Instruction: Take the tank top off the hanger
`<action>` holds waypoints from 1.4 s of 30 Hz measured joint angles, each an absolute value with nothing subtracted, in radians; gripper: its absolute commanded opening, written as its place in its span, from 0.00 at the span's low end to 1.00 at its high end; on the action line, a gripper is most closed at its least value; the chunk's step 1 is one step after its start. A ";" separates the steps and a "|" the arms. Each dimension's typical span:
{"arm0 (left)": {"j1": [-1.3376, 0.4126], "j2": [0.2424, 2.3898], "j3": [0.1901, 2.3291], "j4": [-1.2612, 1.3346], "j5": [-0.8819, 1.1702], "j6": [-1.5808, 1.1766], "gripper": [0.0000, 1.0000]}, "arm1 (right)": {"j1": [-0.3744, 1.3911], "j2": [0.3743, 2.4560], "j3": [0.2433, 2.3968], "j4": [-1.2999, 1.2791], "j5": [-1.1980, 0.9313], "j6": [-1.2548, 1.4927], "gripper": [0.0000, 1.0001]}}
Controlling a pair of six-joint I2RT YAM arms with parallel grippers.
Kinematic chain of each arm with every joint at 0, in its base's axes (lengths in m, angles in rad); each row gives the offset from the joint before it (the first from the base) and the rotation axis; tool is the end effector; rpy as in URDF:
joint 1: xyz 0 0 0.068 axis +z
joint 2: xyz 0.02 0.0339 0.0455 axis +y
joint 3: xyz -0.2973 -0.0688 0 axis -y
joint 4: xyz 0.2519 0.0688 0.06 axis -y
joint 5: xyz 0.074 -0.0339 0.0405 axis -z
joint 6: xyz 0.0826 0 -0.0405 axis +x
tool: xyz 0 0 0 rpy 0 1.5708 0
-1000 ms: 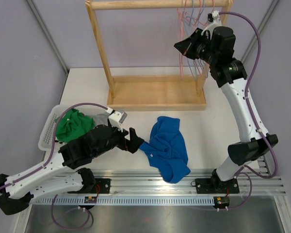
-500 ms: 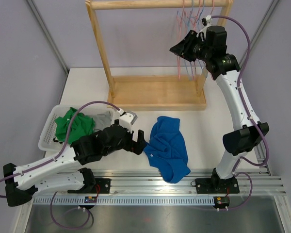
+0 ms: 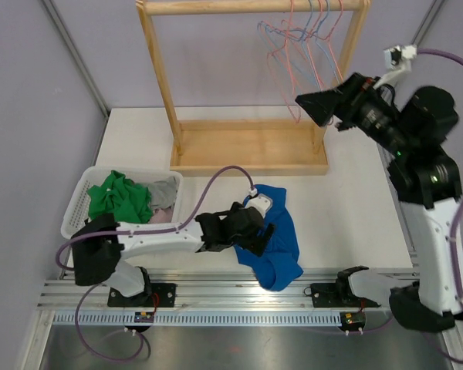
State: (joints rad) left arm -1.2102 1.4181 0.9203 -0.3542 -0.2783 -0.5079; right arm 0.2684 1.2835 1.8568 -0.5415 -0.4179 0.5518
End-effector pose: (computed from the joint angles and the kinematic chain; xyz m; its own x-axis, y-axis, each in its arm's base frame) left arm 0.1362 -0.2968 0.2243 -0.6385 0.3680 -0.6759 0.6012 0.7868 -0.1396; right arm 0.2459 0.1024 0.5904 -0.3060 0.4127 -0.8579 -0.5555 0.6544 0.5130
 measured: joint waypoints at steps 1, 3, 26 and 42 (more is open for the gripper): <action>-1.211 1.475 0.939 -0.335 -0.276 -0.508 0.99 | 0.268 1.211 1.819 -0.541 -0.418 0.539 0.99; -1.213 1.561 0.973 -0.315 -0.274 -0.510 0.99 | 0.268 1.076 1.742 -0.532 -0.410 0.511 1.00; -1.207 1.540 1.169 -0.605 -0.571 -0.554 0.00 | 0.268 0.594 1.380 -0.686 -0.366 0.347 1.00; -0.691 1.039 1.499 -1.134 -0.909 -0.564 0.00 | 0.268 0.587 1.295 -0.656 -0.363 0.361 0.99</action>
State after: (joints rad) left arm -0.6910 1.0393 1.4994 -1.1339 -0.9089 -0.5636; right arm 0.2684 0.5869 1.2949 -0.6556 -0.3630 0.3607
